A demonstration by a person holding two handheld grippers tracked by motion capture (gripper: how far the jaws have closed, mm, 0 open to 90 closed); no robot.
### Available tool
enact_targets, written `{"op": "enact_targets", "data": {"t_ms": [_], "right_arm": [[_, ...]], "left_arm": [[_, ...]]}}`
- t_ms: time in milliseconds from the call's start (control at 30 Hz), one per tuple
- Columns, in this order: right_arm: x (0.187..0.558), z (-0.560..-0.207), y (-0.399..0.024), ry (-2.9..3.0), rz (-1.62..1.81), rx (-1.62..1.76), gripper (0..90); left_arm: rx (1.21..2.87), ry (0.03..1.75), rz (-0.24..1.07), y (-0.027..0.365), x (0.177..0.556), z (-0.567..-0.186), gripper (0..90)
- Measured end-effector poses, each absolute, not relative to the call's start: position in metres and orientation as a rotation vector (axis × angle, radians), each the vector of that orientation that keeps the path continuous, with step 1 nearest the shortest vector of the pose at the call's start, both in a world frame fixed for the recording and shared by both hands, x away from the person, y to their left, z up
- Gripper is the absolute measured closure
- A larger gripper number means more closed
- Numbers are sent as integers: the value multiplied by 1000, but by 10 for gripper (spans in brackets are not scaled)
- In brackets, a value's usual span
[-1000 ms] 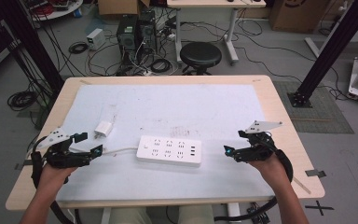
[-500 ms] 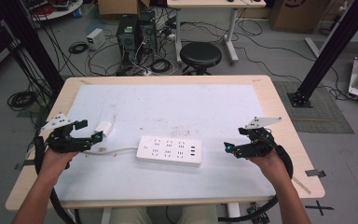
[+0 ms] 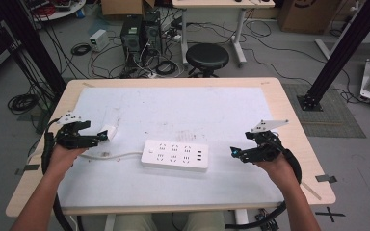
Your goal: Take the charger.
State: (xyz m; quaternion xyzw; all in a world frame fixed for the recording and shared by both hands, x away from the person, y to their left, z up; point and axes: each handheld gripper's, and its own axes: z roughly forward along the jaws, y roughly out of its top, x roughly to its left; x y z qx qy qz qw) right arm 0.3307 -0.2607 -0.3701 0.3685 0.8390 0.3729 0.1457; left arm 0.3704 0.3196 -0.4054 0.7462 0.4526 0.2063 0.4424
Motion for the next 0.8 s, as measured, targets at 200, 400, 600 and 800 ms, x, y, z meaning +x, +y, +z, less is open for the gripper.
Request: {"op": "enact_targets", "data": {"t_ms": [200, 400, 600, 800], "right_arm": [[333, -373, -259, 2425, 1065, 1060, 164], [333, -375, -259, 2426, 1063, 1081, 164], [334, -377, -259, 2435, 1054, 1089, 164], [334, -379, -258, 2441, 1049, 1083, 164]], "left_arm": [[1894, 1208, 540, 313, 386, -416, 136], [1928, 1273, 510, 310, 395, -428, 136], [1956, 1310, 489, 309, 401, -436, 136], [2006, 1316, 474, 306, 403, -442, 153]]}}
